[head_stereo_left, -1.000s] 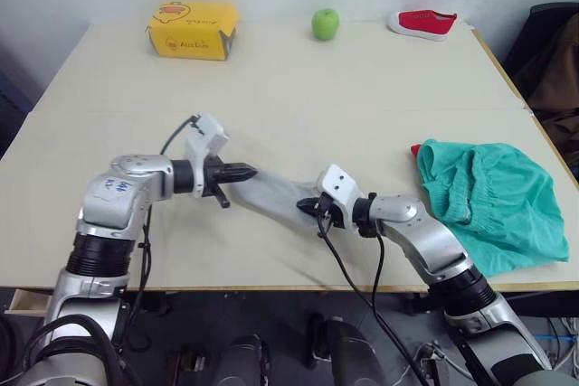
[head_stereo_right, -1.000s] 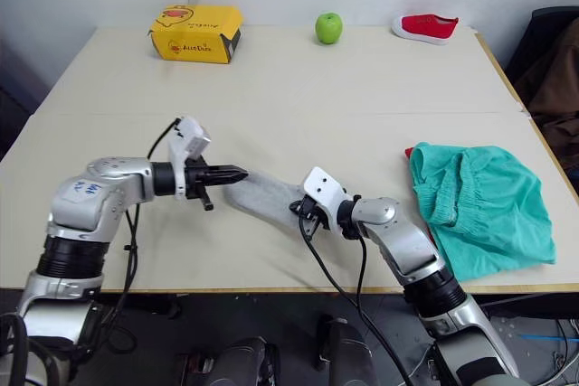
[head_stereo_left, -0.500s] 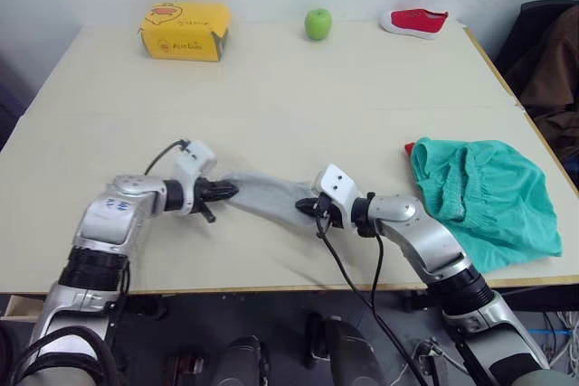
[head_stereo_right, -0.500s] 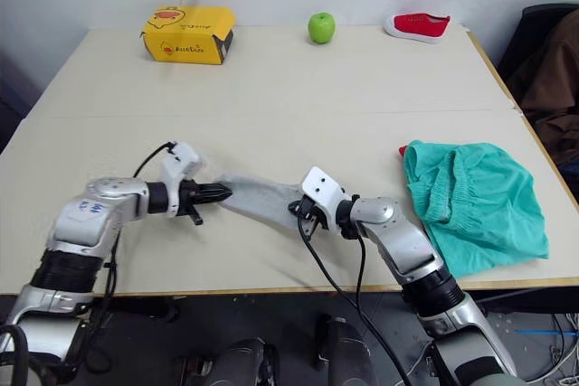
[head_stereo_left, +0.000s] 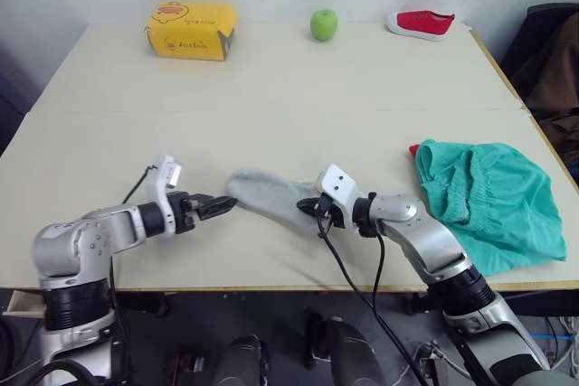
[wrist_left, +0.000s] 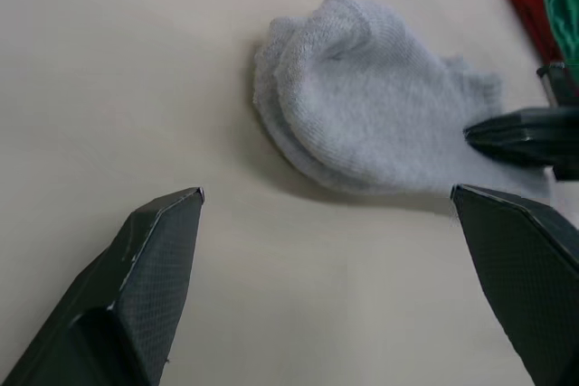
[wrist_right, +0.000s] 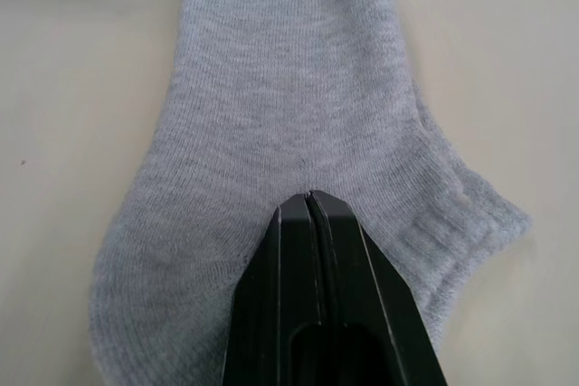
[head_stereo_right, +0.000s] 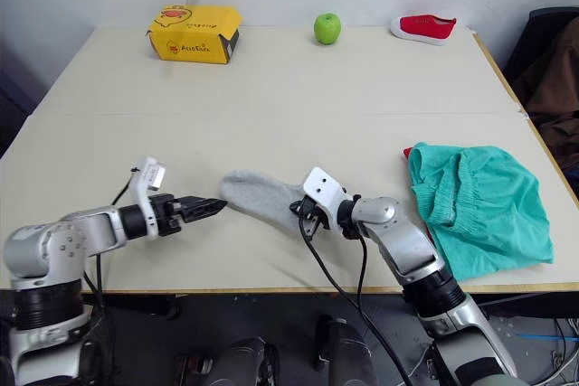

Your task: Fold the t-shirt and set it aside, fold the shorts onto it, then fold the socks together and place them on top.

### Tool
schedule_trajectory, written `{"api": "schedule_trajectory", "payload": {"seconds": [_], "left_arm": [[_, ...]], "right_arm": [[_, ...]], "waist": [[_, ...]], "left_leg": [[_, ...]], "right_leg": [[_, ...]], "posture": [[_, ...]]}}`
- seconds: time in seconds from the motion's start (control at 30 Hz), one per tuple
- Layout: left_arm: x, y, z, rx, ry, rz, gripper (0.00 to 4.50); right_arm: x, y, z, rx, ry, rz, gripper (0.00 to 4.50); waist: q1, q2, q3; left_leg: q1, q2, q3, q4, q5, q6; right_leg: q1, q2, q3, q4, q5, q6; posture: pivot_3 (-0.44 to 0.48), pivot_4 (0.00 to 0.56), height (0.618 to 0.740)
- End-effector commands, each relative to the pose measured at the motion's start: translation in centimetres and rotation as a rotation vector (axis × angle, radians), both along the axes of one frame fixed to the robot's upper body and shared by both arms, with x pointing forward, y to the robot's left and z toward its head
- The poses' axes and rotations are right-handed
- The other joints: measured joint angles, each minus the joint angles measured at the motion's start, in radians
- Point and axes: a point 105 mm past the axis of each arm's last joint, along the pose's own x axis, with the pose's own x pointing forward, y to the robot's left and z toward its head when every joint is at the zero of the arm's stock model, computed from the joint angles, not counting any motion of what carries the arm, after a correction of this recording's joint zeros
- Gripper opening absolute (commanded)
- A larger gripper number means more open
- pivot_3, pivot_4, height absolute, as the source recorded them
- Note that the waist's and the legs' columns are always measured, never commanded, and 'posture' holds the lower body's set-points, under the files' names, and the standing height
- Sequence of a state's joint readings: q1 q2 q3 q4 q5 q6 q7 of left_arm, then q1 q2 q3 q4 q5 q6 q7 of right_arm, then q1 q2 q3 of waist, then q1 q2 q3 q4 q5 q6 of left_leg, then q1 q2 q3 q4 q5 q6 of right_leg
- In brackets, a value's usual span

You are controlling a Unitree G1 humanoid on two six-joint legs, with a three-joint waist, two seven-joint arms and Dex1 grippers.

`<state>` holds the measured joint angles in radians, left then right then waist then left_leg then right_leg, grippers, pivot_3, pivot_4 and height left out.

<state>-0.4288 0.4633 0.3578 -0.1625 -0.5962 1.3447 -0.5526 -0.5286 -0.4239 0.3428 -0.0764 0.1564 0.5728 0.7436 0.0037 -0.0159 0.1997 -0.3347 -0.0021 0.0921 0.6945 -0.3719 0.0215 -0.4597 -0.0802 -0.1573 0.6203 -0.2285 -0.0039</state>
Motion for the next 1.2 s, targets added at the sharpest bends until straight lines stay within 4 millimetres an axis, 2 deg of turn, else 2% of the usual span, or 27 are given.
{"api": "schedule_trajectory", "payload": {"seconds": [0.03,0.17,0.3,0.33,0.4,0.63,0.8,0.93,1.1,1.2], "left_arm": [[0.9,-1.1,-0.2,-0.017,0.026,0.049,4.45],[2.4,-2.9,-0.7,-0.116,0.1,0.104,4.45],[3.1,-3.3,-1.4,-0.098,0.121,0.138,4.45],[3.1,-3.4,-1.3,-0.103,0.12,0.137,4.27],[3.0,-3.7,-1.1,-0.112,0.105,0.127,3.83],[2.6,-4.9,1.0,0.019,-0.079,0.05,1.57],[0.9,-7.6,2.3,0.271,-0.301,-0.206,0.02],[0.1,-8.9,1.9,0.472,-0.45,-0.379,0.02],[-0.2,-10.6,1.5,0.558,-0.548,-0.525,0.02],[-0.4,-11.3,1.6,0.577,-0.598,-0.581,0.02]], "right_arm": [[-0.1,-0.2,-0.8,-0.021,0.022,-0.008,0.0],[0.0,0.1,-0.6,-0.02,0.02,-0.005,0.0],[0.0,0.1,-0.7,-0.023,0.018,-0.004,0.0],[0.0,0.1,-0.7,-0.024,0.017,-0.005,0.0],[0.0,0.0,-0.6,-0.027,0.015,-0.007,0.0],[0.0,-0.4,-0.6,-0.032,0.014,-0.02,0.0],[0.0,-0.9,-0.8,-0.032,0.02,-0.036,0.0],[0.0,-1.5,-0.1,0.003,0.034,-0.069,0.0],[-0.2,-3.4,1.4,0.091,0.079,-0.152,0.0],[-0.6,-3.8,1.1,0.111,0.114,-0.181,0.0]], "waist": [[0.0,0.0,0.0],[0.009,-0.001,-0.001],[0.012,-0.001,-0.001],[0.013,-0.001,-0.002],[0.015,-0.001,-0.002],[0.016,-0.001,-0.002],[0.016,-0.001,-0.002],[0.019,-0.001,-0.001],[0.023,-0.001,-0.001],[0.022,-0.001,-0.001]], "left_leg": [[0.0,0.0,0.0,0.0,0.0,0.0],[0.001,0.0,0.0,0.0,0.0,0.0],[0.002,0.0,0.0,0.001,0.0,-0.001],[0.002,0.0,0.0,0.001,0.0,-0.001],[0.002,0.0,0.0,0.001,0.0,-0.001],[0.001,0.0,0.0,0.001,-0.001,-0.002],[0.001,0.0,0.001,0.001,-0.001,-0.003],[0.001,0.0,0.001,0.0,-0.001,-0.003],[-0.001,0.0,0.0,0.0,-0.001,-0.001],[-0.001,0.0,0.0,-0.001,-0.001,-0.001]], "right_leg": [[0.0,0.0,0.0,0.0,0.0,0.0],[0.001,0.0,0.0,0.0,0.0,0.0],[0.001,0.0,0.0,0.0,0.0,0.0],[0.001,0.0,0.0,0.0,0.0,0.0],[0.001,0.0,0.0,0.0,0.0,0.0],[0.0,0.0,0.001,0.0,0.0,0.0],[0.0,0.001,0.001,0.0,0.0,0.0],[0.0,0.001,0.001,-0.002,0.0,-0.001],[0.0,0.001,0.001,-0.006,0.0,-0.001],[0.0,0.001,0.0,-0.007,0.0,-0.001]], "posture": [[0.0,0.15,0.74],[0.0,0.15,0.74],[0.0,0.15,0.74],[0.0,0.15,0.74],[0.0,0.15,0.74],[0.0,0.15,0.74],[0.0,0.15,0.74],[0.0,0.15,0.74],[0.0,0.15,0.74],[0.0,0.15,0.74]]}}
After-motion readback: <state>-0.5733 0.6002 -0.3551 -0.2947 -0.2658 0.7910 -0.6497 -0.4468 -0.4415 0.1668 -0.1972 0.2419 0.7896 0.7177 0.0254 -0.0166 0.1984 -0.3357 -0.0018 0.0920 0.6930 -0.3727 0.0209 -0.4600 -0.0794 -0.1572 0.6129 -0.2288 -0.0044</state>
